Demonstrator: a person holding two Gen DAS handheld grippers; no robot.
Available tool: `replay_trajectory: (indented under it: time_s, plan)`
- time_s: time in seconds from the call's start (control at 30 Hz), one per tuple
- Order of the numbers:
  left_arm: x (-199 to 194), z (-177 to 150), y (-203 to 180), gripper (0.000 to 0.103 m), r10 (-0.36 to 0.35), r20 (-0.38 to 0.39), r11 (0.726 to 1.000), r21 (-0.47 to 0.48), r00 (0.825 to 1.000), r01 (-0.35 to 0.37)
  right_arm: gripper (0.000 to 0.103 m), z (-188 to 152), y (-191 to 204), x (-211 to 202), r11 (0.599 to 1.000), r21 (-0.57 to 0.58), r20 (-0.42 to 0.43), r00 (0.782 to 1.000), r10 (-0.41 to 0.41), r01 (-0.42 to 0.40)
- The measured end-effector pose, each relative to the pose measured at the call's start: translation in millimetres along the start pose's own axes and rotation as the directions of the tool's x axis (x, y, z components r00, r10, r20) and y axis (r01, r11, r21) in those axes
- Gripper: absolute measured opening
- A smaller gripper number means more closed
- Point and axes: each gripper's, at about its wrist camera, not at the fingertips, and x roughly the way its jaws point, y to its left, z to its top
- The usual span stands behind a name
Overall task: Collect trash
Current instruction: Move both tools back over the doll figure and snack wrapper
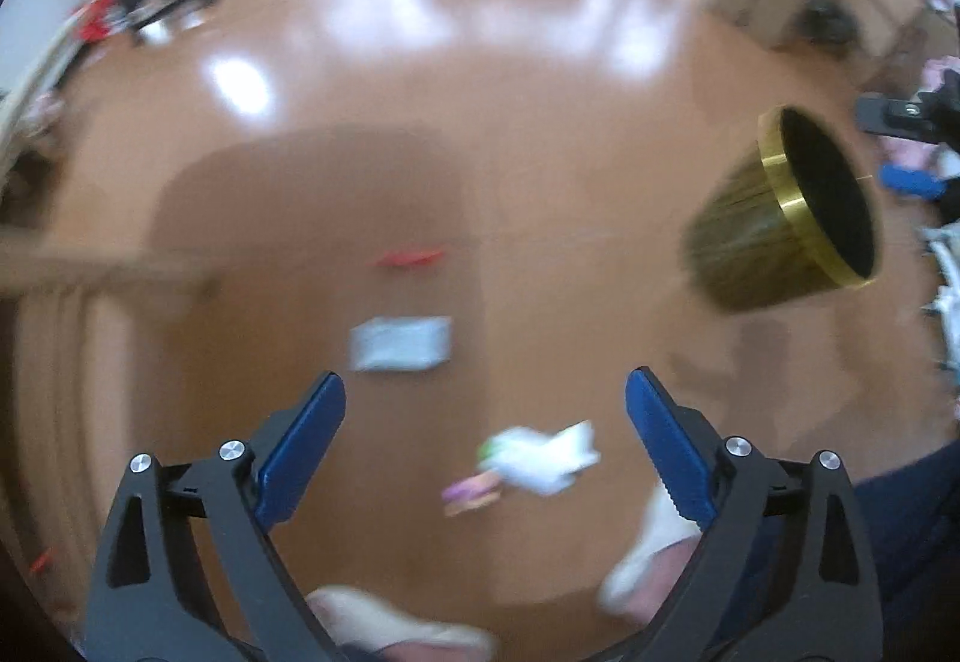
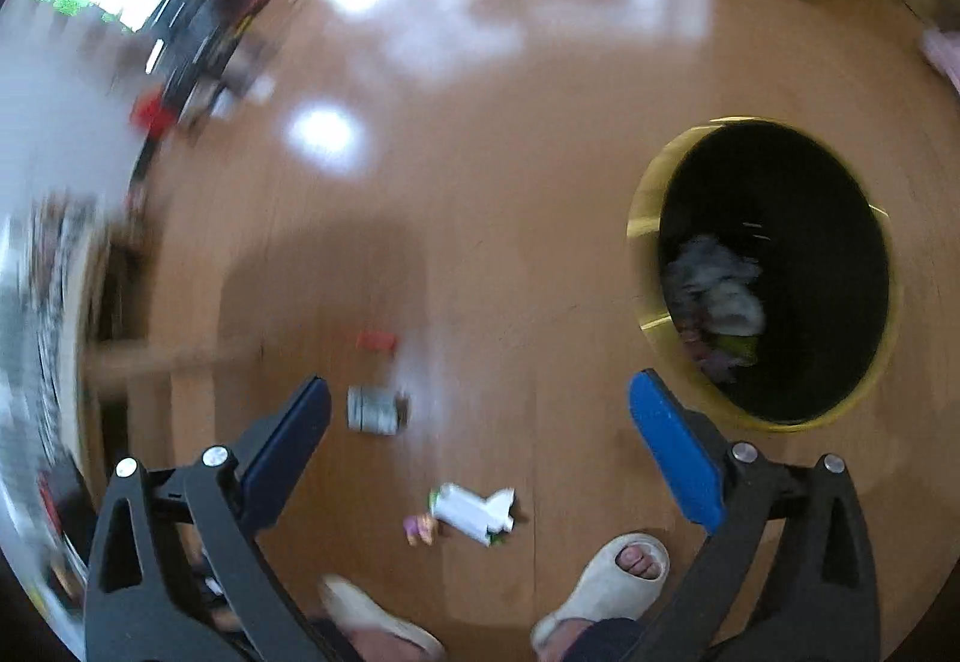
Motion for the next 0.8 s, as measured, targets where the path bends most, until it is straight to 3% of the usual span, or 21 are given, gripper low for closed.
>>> replay_trajectory:
  time_s: [0.1, 0.2, 0.3, 0.57, 0.8]
  plan:
    - [1, -45, 64, 0.092, 0.053, -0.010, 0.991, -0.126, 0.999, -0.054, 0.096, -35, 74, 31, 0.979, -0.204, -0.066, 0.998, -0.017, 0.004]
    - [18, -65, 102, 0.092, 0.087, -0.069, 0.961, -0.256, 0.994, -0.102, 0.096, -67, 131, 59, 0.931, -0.364, -0.114, 0.992, -0.050, 0.005]
    - [28, -71, 118, 0.092, 0.045, -0.066, 0.939, -0.338, 0.997, -0.065, 0.096, -79, 159, 77, 0.910, -0.414, -0.141, 0.988, -0.068, 0.004]
    - [46, -73, 96, 0.092, 0.000, -0.093, 0.965, -0.259, 0.996, -0.024, 0.096, -79, 169, 96, 0.915, -0.404, -0.161, 0.983, -0.089, 0.017]
    - [102, -95, 61, 0.092, 0.024, -0.175, 0.991, -0.123, 0.984, -0.046, 0.096, -108, 141, 146, 0.893, -0.447, -0.218, 0.962, -0.165, 0.052]
